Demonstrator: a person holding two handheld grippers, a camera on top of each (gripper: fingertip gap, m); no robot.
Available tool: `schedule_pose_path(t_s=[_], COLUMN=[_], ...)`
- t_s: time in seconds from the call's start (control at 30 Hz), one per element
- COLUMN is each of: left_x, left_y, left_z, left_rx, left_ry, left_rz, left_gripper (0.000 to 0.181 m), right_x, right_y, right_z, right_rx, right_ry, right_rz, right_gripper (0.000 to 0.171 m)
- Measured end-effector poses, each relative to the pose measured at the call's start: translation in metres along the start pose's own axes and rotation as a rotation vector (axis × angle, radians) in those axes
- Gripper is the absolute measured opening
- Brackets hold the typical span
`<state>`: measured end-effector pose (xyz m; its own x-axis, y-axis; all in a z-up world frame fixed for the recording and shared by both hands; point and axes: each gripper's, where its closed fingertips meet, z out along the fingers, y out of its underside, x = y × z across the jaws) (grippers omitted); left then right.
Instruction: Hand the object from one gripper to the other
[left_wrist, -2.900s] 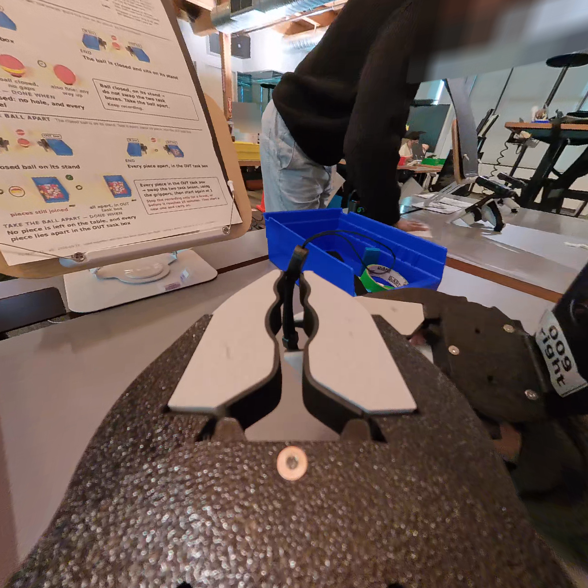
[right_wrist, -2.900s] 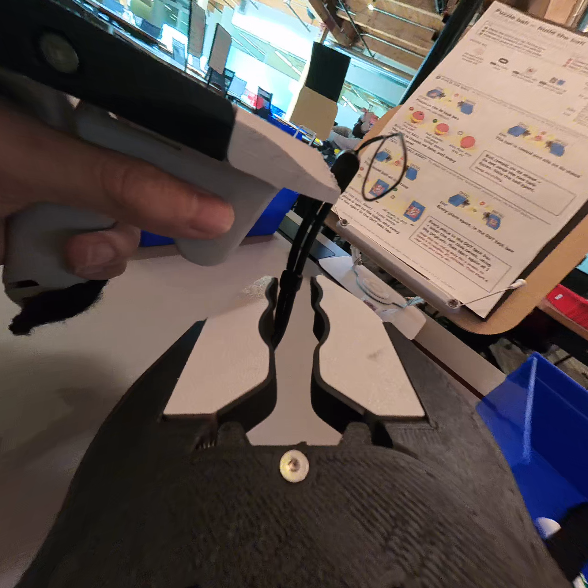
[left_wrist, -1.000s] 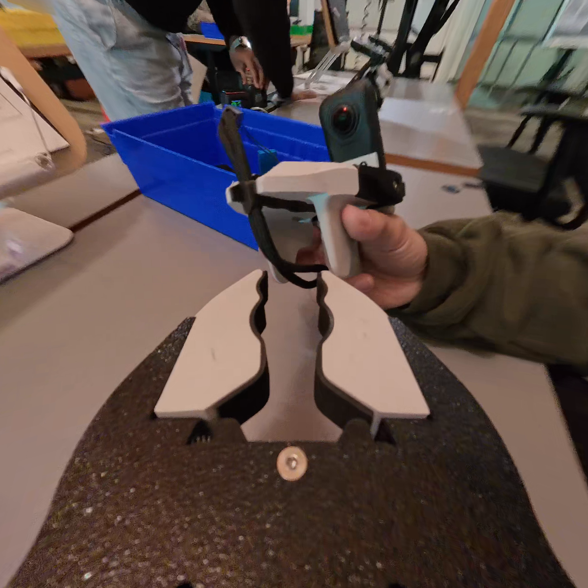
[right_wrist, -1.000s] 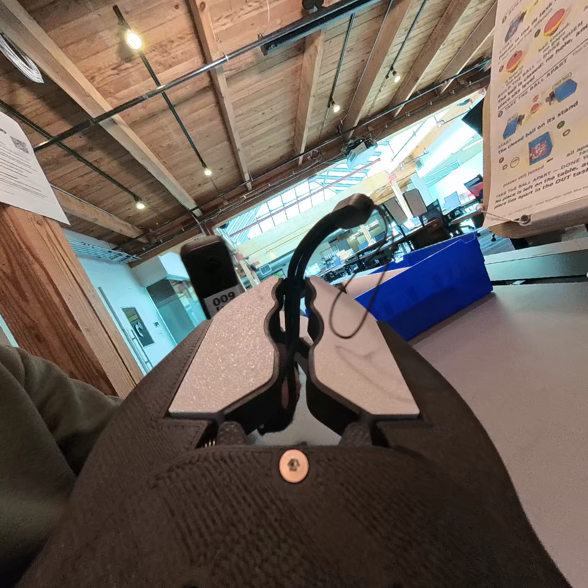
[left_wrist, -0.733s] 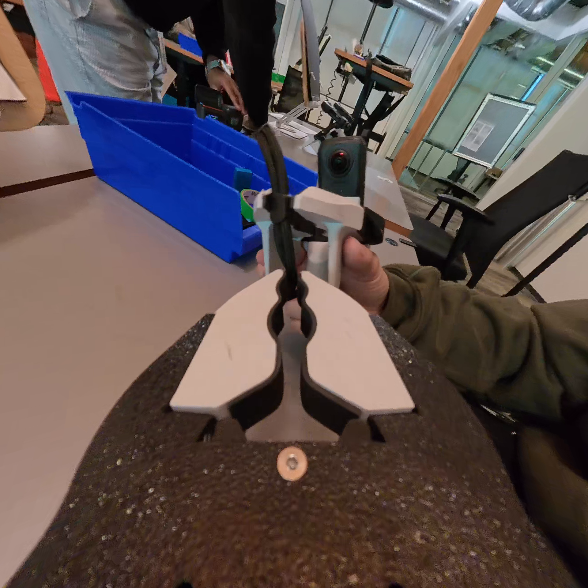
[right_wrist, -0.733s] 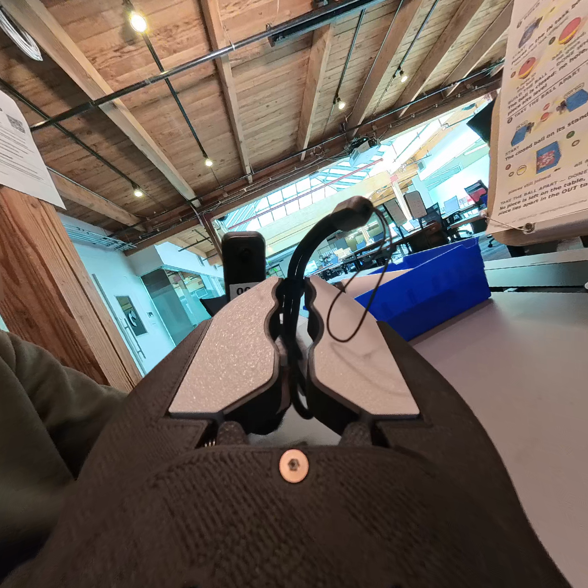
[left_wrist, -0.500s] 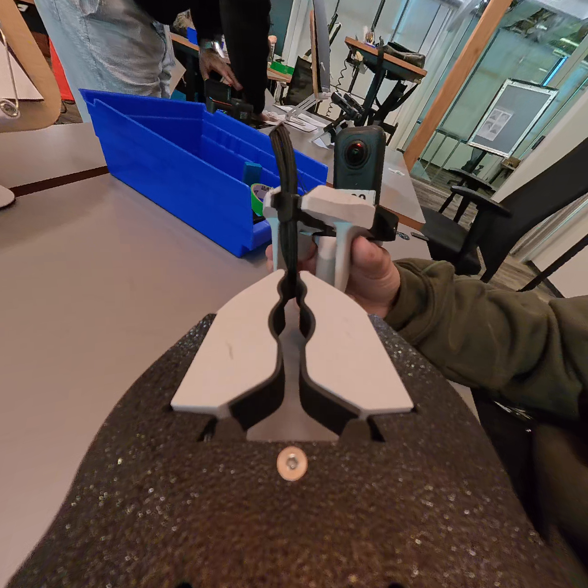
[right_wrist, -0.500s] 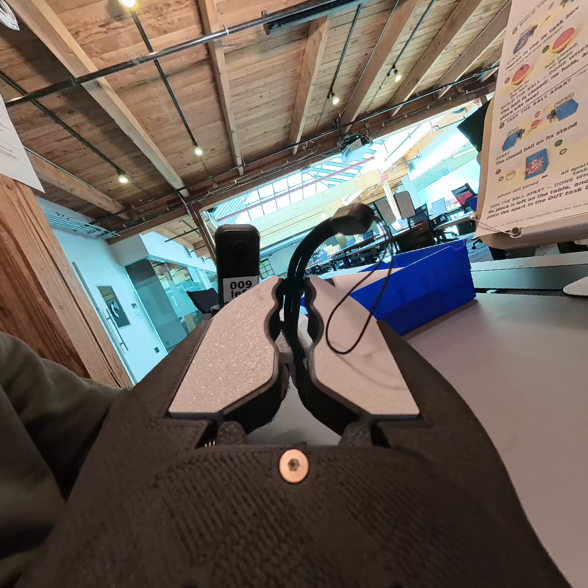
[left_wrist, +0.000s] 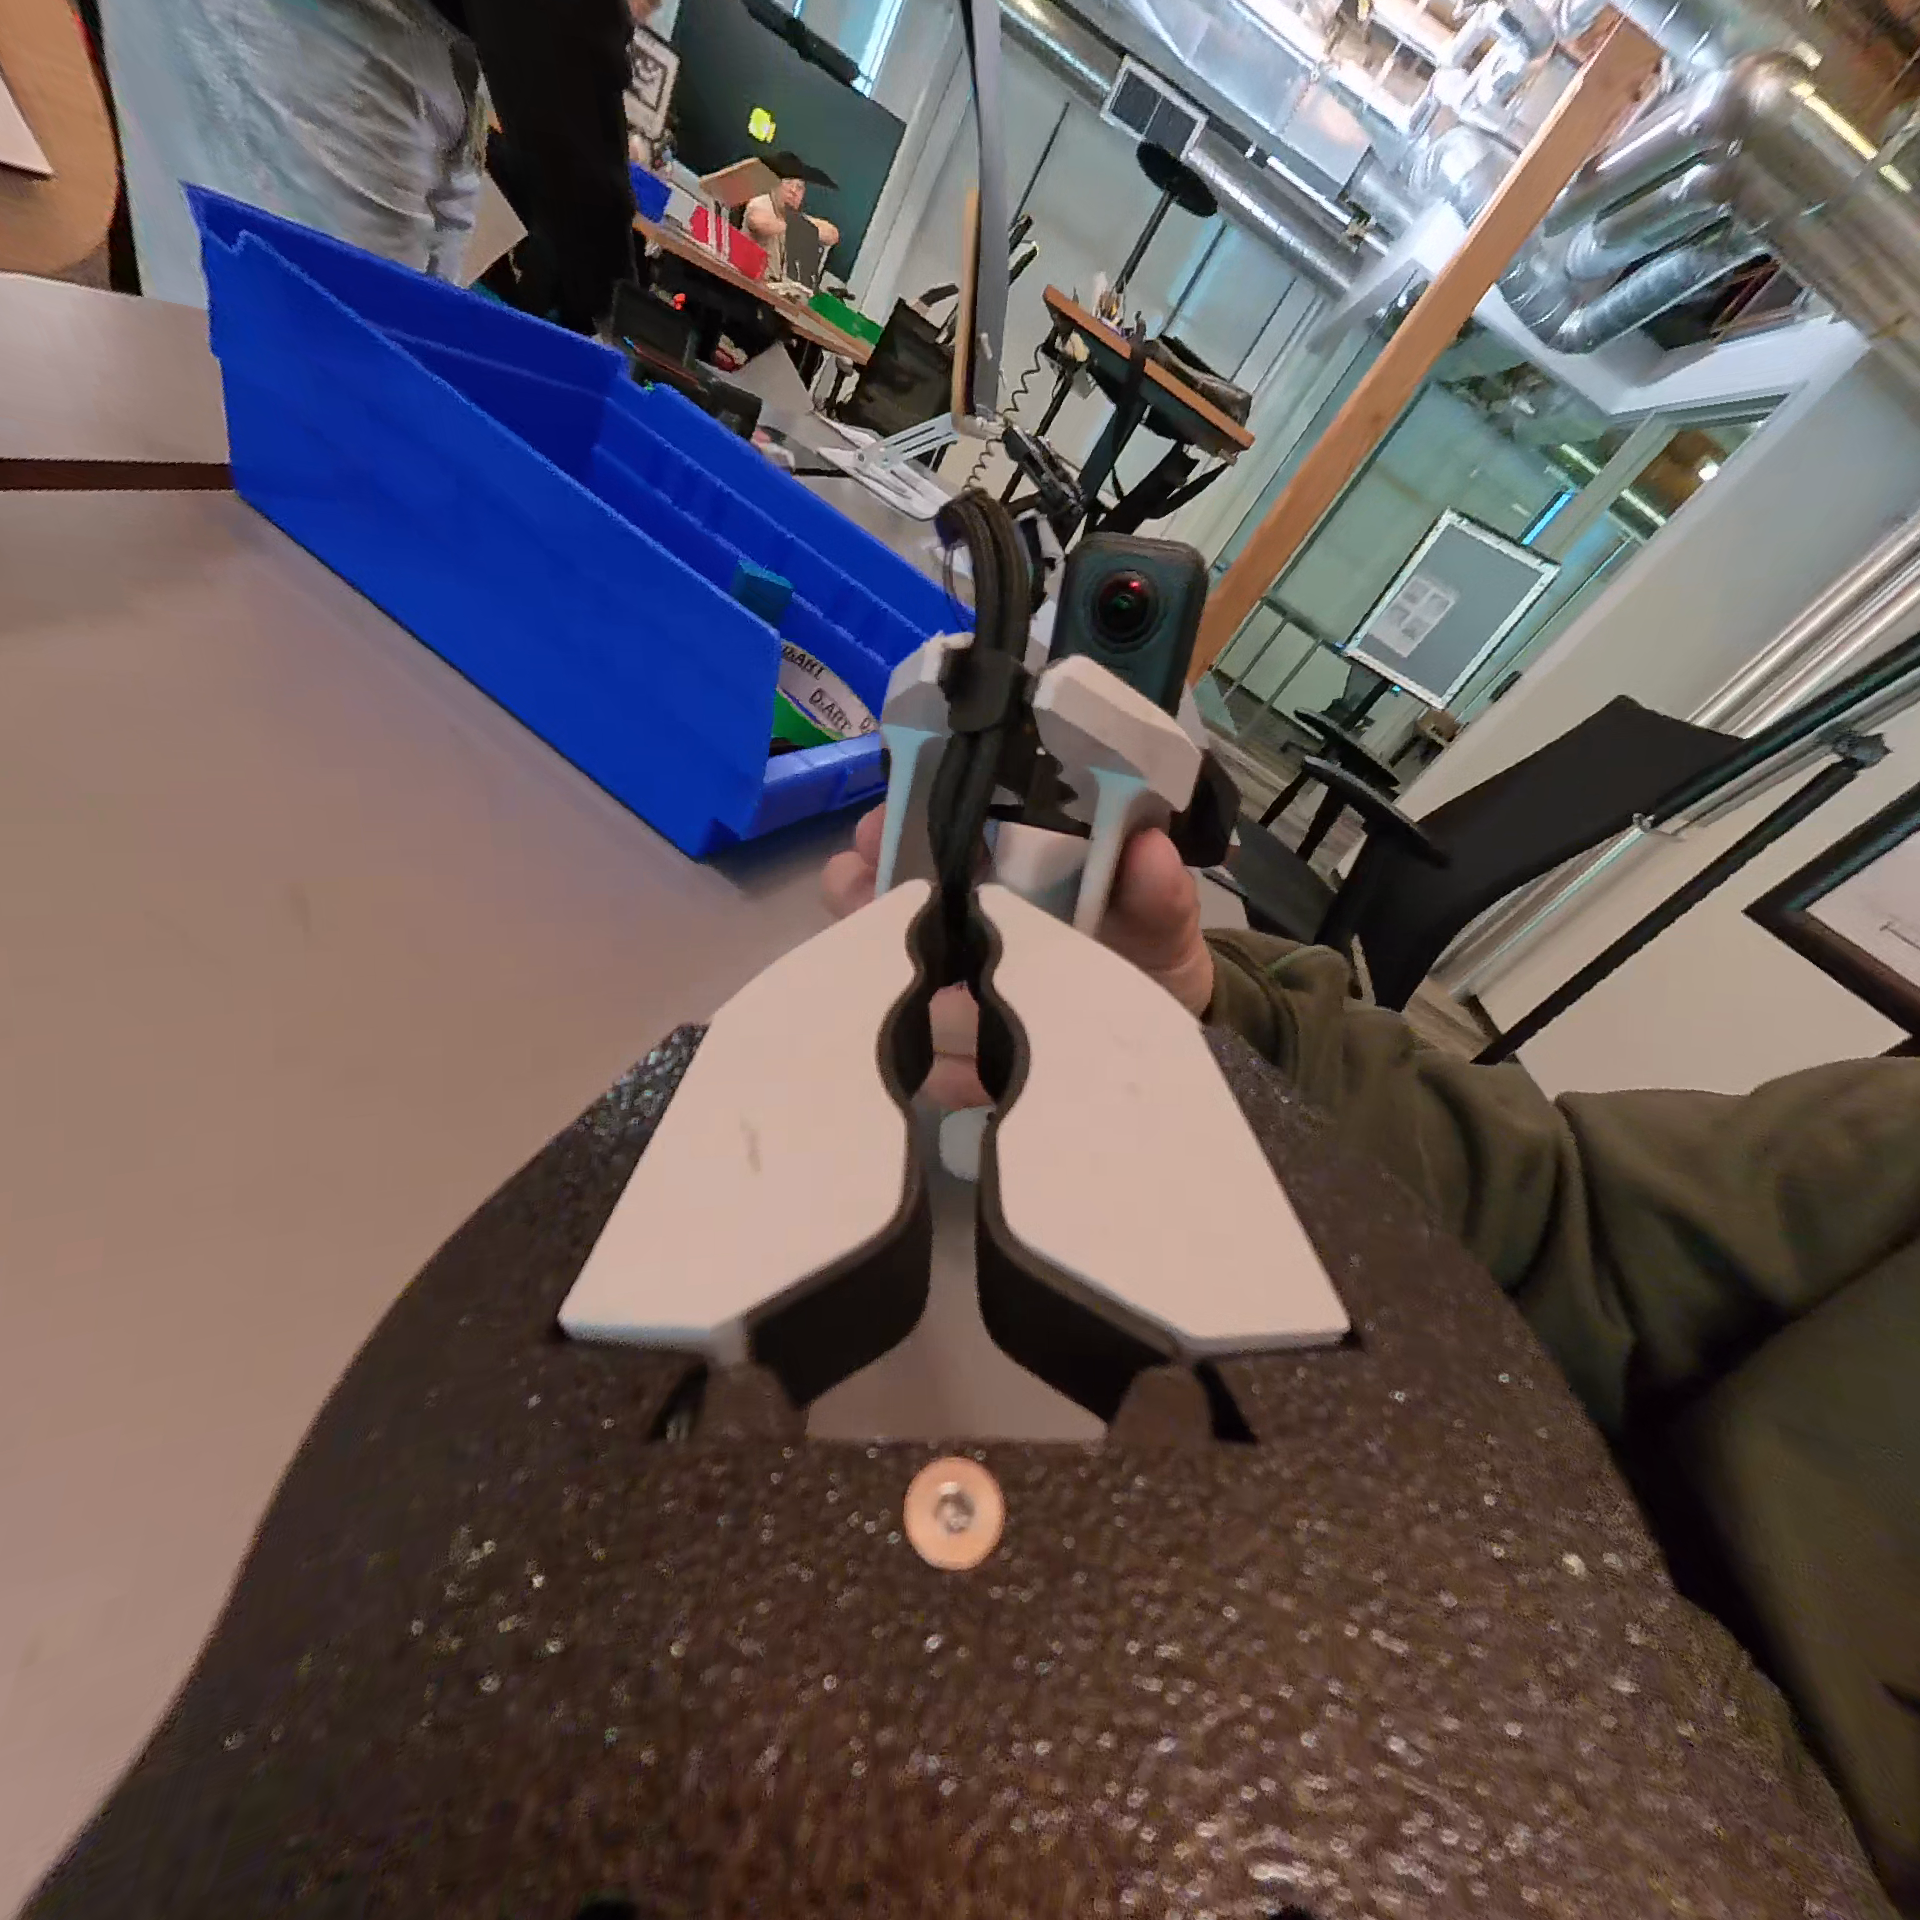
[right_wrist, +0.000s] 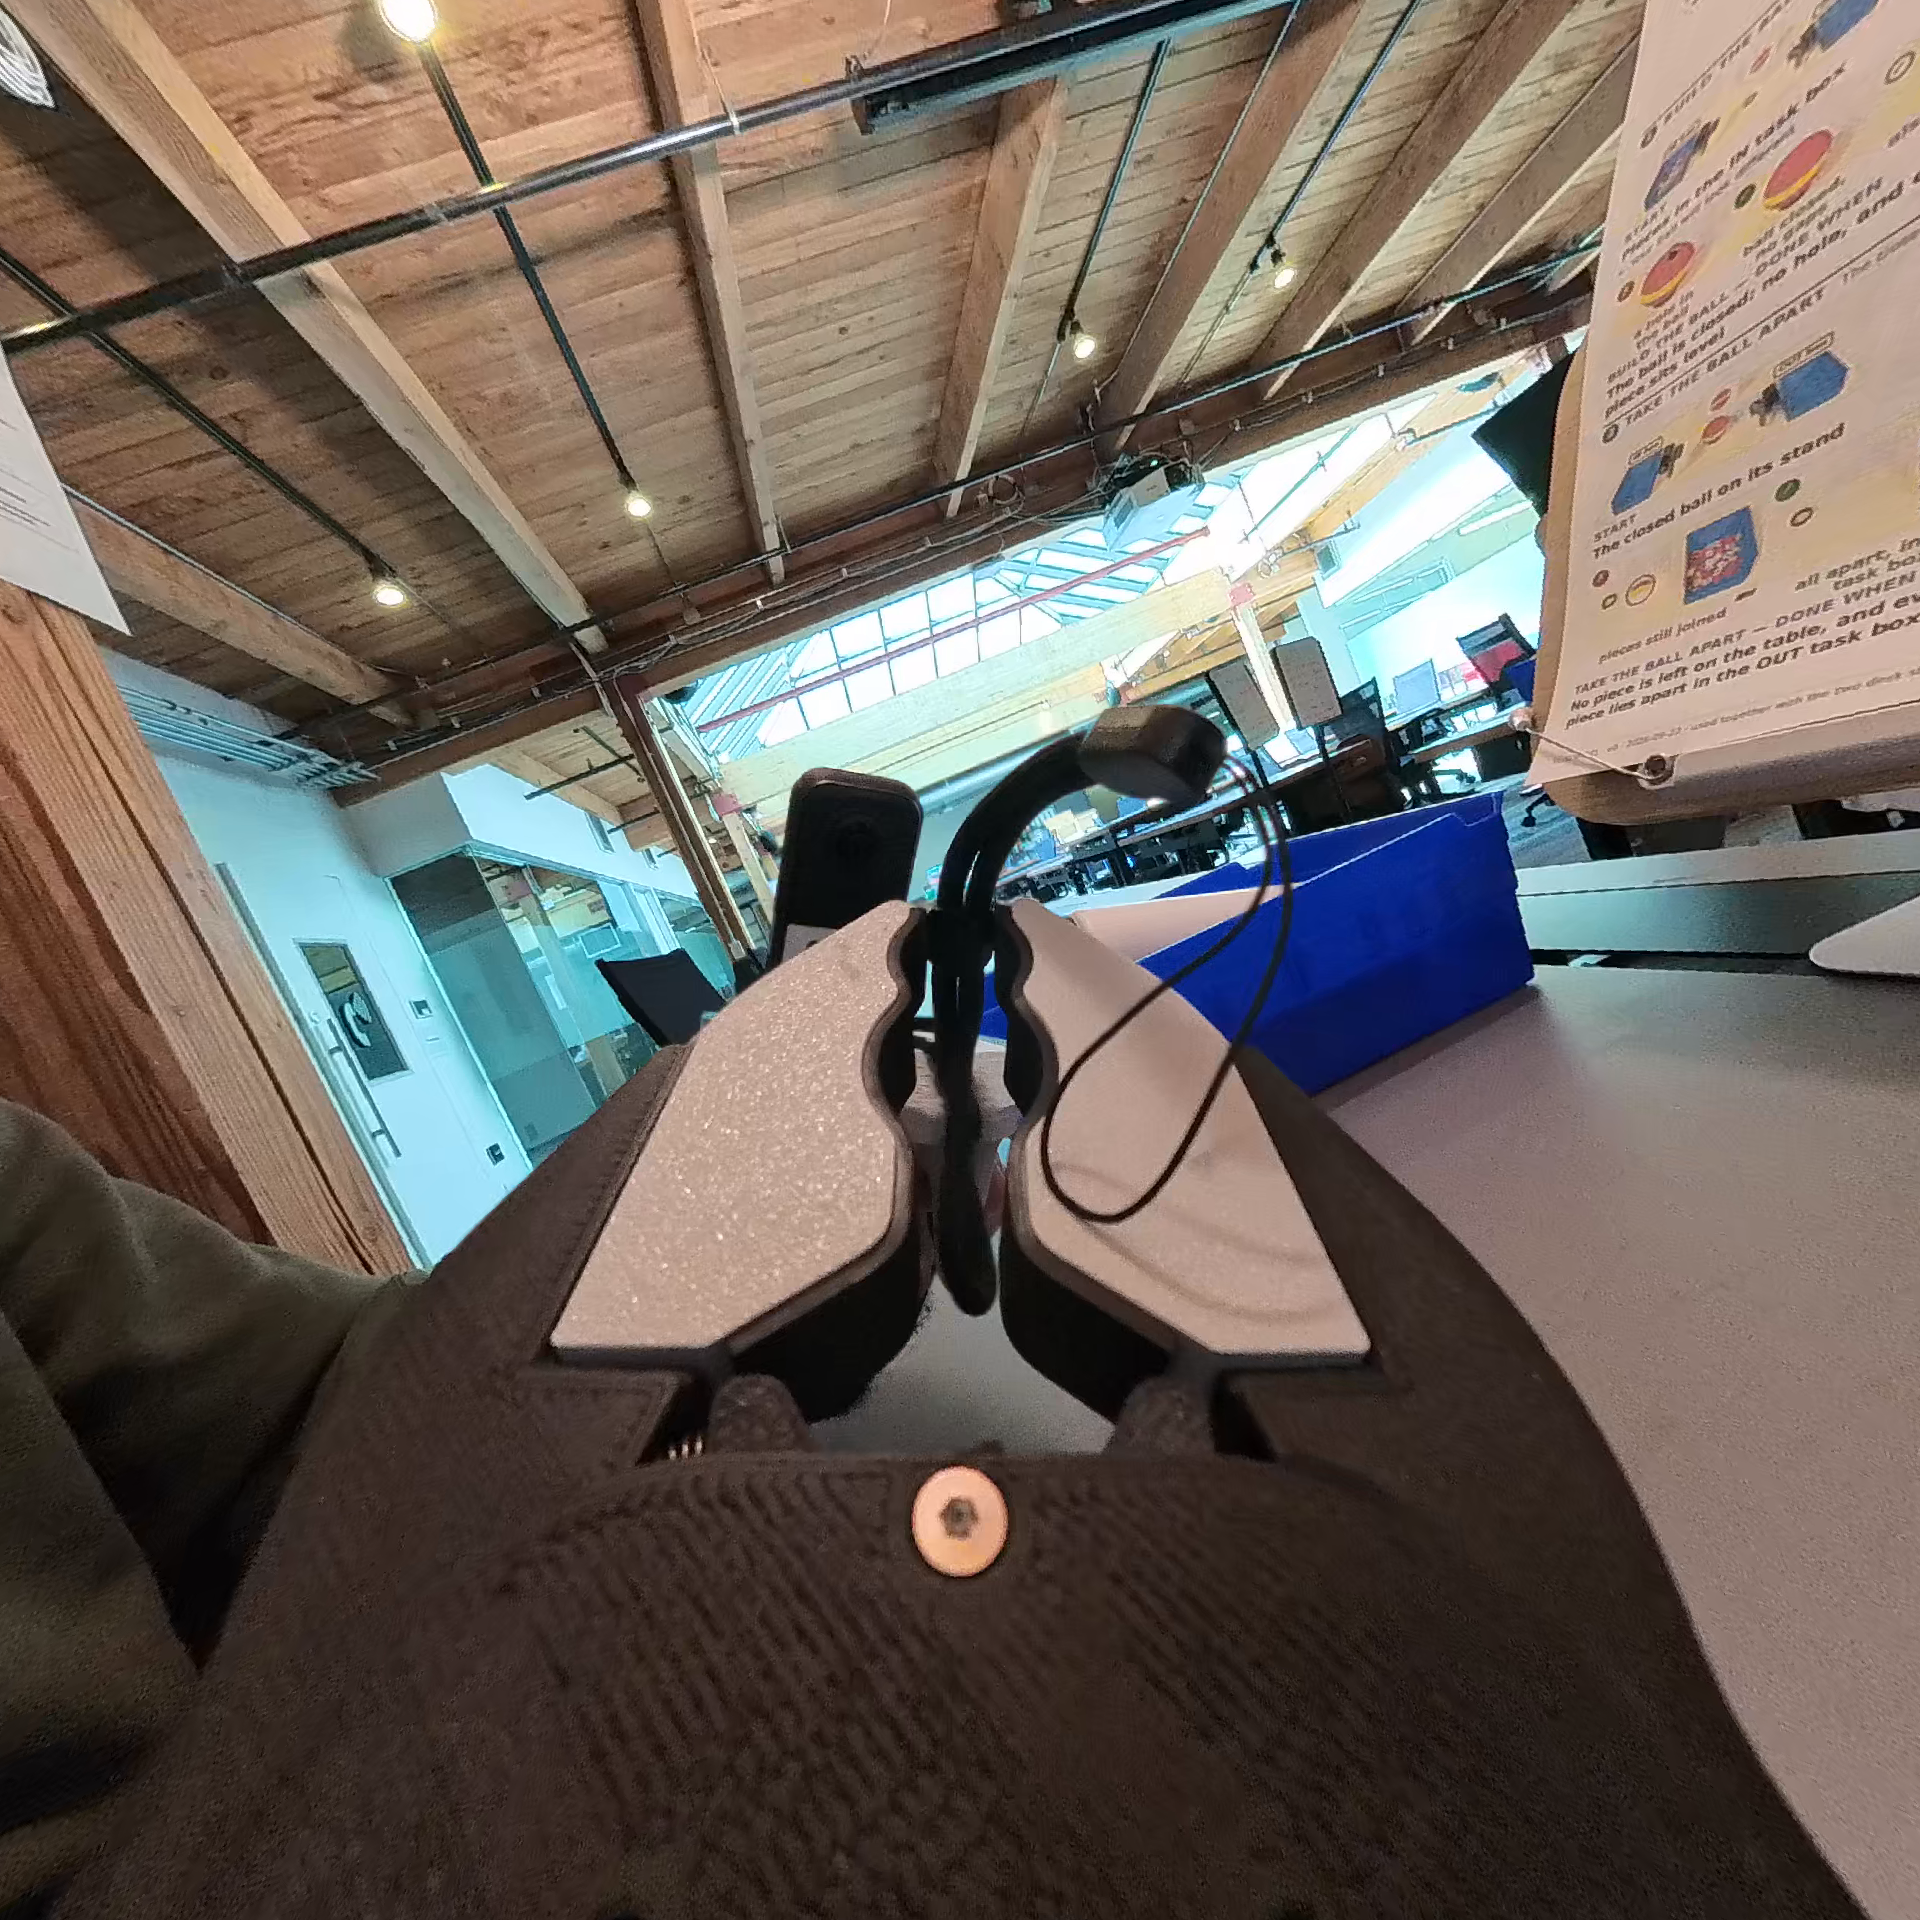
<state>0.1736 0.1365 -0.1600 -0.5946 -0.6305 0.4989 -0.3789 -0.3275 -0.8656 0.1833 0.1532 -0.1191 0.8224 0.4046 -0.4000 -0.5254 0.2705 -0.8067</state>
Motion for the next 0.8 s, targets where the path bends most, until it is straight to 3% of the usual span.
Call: schedule_pose_path(t_s=[0.13,0.2,0.33,0.43,0.5,0.6,0.67,0.8], left_x=[-0.025,-0.04,-0.053,-0.062,-0.061,-0.056,-0.051,-0.042], left_y=[-0.008,-0.024,-0.055,-0.053,-0.05,-0.043,-0.034,-0.019], left_z=[-0.013,-0.03,-0.064,-0.072,-0.069,-0.059,-0.05,-0.034], left_rx=[0.016,0.051,0.15,0.085,0.039,-0.044,-0.113,-0.202], left_ry=[-0.204,-0.361,-0.544,-0.609,-0.62,-0.622,-0.598,-0.562], left_rz=[0.134,0.251,0.377,0.47,0.537,0.651,0.719,0.788], left_gripper=[0.003,0.002,0.002,0.002,0.002,0.002,0.002,0.002], right_x=[0.012,0.029,0.073,0.082,0.066,0.042,0.031,0.028], right_y=[0.008,0.019,0.056,0.04,0.02,0.006,0.008,0.021], right_z=[-0.002,-0.004,-0.024,-0.029,-0.02,-0.01,-0.006,-0.001], right_rx=[-0.054,-0.139,-0.494,-0.496,-0.4,-0.328,-0.349,-0.446], right_ry=[0.082,0.21,0.495,0.625,0.606,0.564,0.534,0.508], right_rz=[-0.028,-0.064,-0.25,-0.499,-0.7,-0.973,-1.168,-1.381], right_gripper=[0.012,0.04,0.076,0.091,0.087,0.064,0.044,0.035])
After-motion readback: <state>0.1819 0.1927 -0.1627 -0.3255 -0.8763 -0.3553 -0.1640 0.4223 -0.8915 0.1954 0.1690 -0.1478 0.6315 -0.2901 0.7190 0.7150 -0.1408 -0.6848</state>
